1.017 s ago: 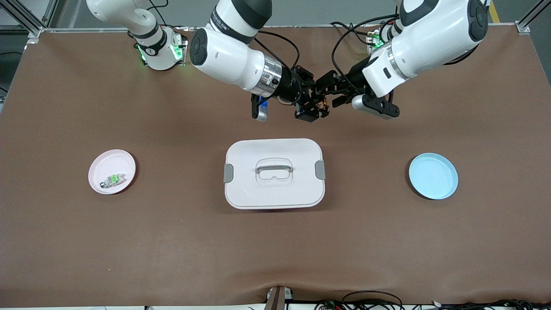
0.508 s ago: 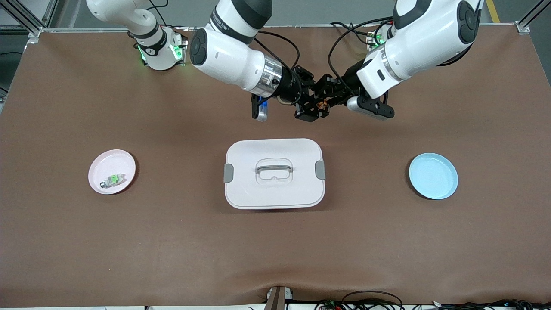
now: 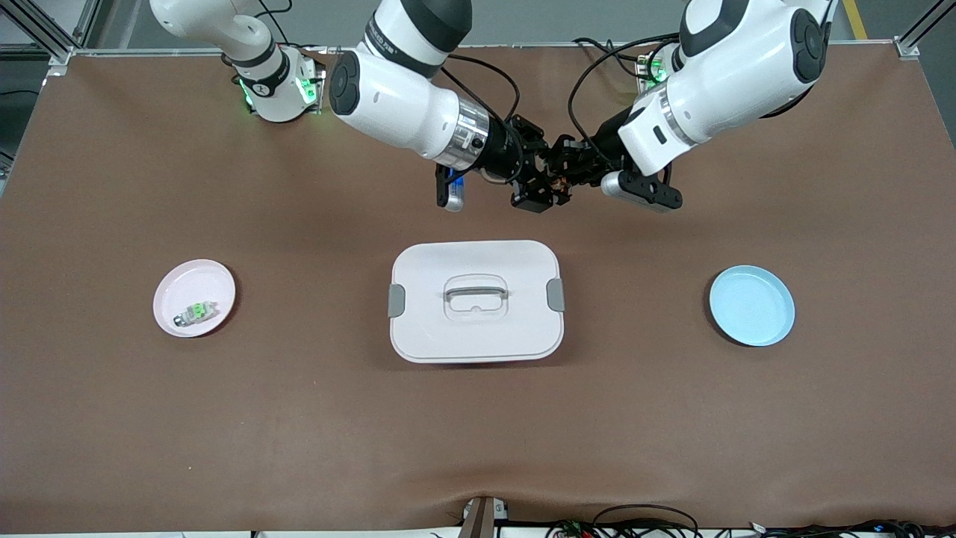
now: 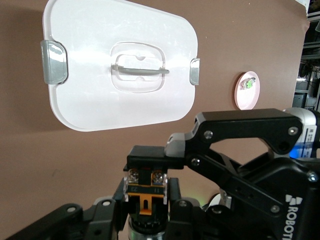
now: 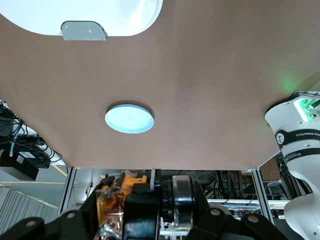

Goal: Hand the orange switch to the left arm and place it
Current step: 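Open the right gripper and pull the left gripper away with switch, then move the switch over the blue plate while the right gripper retracts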

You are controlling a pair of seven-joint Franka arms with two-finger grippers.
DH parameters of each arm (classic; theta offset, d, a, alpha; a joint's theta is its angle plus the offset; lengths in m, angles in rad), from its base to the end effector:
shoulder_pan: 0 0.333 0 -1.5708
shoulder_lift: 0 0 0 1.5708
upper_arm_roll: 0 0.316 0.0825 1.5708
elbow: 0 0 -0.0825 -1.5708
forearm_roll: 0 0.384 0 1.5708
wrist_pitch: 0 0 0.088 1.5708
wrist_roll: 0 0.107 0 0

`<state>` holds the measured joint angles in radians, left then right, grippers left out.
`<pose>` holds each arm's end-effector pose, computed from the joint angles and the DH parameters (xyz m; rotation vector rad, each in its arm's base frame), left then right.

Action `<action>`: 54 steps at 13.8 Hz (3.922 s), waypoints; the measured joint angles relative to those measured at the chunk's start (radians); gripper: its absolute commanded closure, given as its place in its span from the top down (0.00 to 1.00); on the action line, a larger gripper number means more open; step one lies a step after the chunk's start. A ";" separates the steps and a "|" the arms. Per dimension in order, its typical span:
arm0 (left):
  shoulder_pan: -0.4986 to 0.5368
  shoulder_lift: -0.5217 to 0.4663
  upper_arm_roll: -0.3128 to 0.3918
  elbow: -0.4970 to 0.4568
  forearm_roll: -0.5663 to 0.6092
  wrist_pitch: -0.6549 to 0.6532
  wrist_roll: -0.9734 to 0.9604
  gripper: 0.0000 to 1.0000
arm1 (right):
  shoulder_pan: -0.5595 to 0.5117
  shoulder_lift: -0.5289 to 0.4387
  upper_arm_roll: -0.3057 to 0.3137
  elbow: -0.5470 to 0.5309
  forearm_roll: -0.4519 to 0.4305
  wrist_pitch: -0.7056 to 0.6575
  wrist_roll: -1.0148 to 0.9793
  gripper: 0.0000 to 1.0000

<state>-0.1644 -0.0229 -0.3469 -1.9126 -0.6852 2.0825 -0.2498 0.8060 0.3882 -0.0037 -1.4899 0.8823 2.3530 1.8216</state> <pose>0.4864 -0.3111 0.5303 2.4982 0.0313 -0.0756 0.4894 0.5223 0.5066 -1.7518 1.6514 0.7913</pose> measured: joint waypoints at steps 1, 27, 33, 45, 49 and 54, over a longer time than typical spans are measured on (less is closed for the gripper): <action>0.000 0.001 0.000 0.000 -0.001 0.001 0.003 0.00 | 0.000 0.001 0.000 0.000 0.000 0.001 0.000 0.47; 0.378 0.146 0.017 0.007 0.565 -0.075 0.304 0.00 | -0.202 -0.244 -0.028 0.017 -0.285 -0.713 -0.319 1.00; 0.450 0.209 0.019 0.017 0.666 -0.075 0.650 0.00 | -0.323 -0.361 -0.032 -0.090 -0.479 -0.864 -0.717 1.00; 0.518 0.377 0.018 0.021 0.865 0.059 1.316 0.00 | -0.551 -0.476 -0.034 -0.203 -0.750 -0.919 -1.388 1.00; 0.528 0.421 0.019 0.021 0.879 0.106 1.513 0.00 | -0.659 -0.476 -0.035 -0.207 -0.785 -0.918 -1.543 1.00; 0.582 0.513 0.020 0.017 0.879 0.158 1.663 0.00 | -0.788 -0.476 -0.036 -0.207 -0.822 -0.891 -1.696 1.00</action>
<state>0.4180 0.4899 -0.3269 -1.8958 0.1940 2.2409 1.4132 0.0179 -0.0881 -0.0393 -1.6966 0.0606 1.4615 0.1253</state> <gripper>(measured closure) 0.661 0.000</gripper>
